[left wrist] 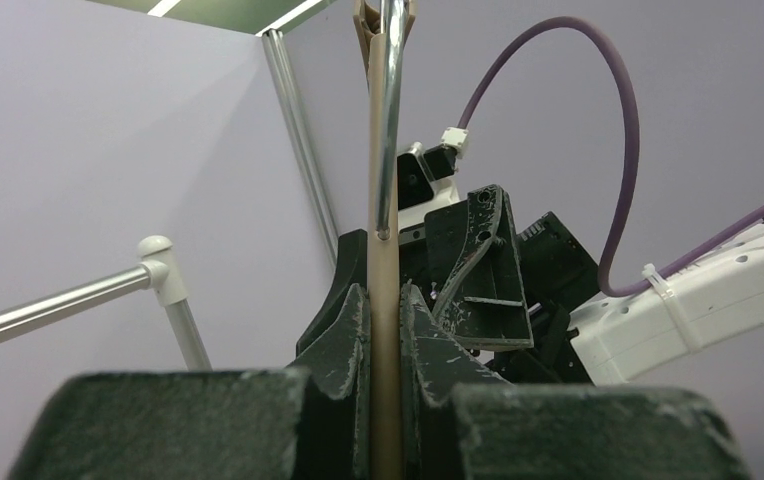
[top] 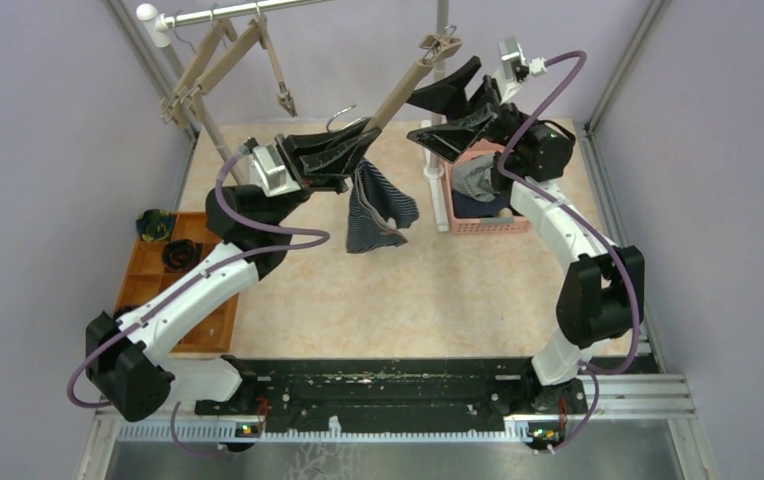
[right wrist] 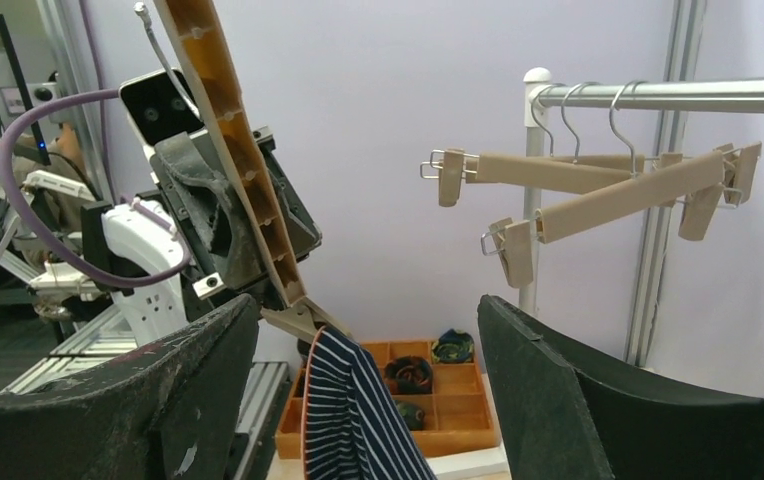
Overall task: Remove the underwear clipped to the hanger
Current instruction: Remove the underwear from the hanger.
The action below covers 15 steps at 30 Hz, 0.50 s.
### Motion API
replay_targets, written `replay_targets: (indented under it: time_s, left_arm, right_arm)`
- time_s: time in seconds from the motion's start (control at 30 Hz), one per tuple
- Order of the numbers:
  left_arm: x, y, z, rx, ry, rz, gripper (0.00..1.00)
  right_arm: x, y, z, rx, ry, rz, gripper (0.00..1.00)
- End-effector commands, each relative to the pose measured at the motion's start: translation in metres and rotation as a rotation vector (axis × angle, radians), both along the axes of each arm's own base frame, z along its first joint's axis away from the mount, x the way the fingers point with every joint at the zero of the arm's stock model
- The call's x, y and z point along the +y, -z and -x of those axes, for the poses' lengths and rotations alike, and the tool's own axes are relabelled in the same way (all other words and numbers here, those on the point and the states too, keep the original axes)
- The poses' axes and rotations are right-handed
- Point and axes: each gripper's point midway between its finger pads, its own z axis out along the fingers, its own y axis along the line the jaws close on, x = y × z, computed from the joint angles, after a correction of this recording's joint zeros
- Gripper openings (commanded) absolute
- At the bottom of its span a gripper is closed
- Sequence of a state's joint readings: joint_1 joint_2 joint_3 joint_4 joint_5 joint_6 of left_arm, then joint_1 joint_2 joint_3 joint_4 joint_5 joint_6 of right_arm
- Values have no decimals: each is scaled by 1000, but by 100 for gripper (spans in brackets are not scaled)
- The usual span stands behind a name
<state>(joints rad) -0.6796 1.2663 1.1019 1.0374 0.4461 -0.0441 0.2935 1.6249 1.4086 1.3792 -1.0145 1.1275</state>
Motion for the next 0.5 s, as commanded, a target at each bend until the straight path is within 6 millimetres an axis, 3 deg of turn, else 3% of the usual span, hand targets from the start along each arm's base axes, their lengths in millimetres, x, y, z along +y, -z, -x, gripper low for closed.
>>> replay_targets:
  time_s: [0.0,0.23,0.47]
  left_arm:
    - [3,-10,3,-24,-6,37,0]
    - [-7,6,0,32,62,34,0]
    - [-11,17,-1,101,139,74,0]
  right_arm:
    - [-6,-34,27,-118,-13,-57,81]
    - [-7,-49,23,-152,4,-86,80]
    - [-8,-63,22,-174,9,-113,71]
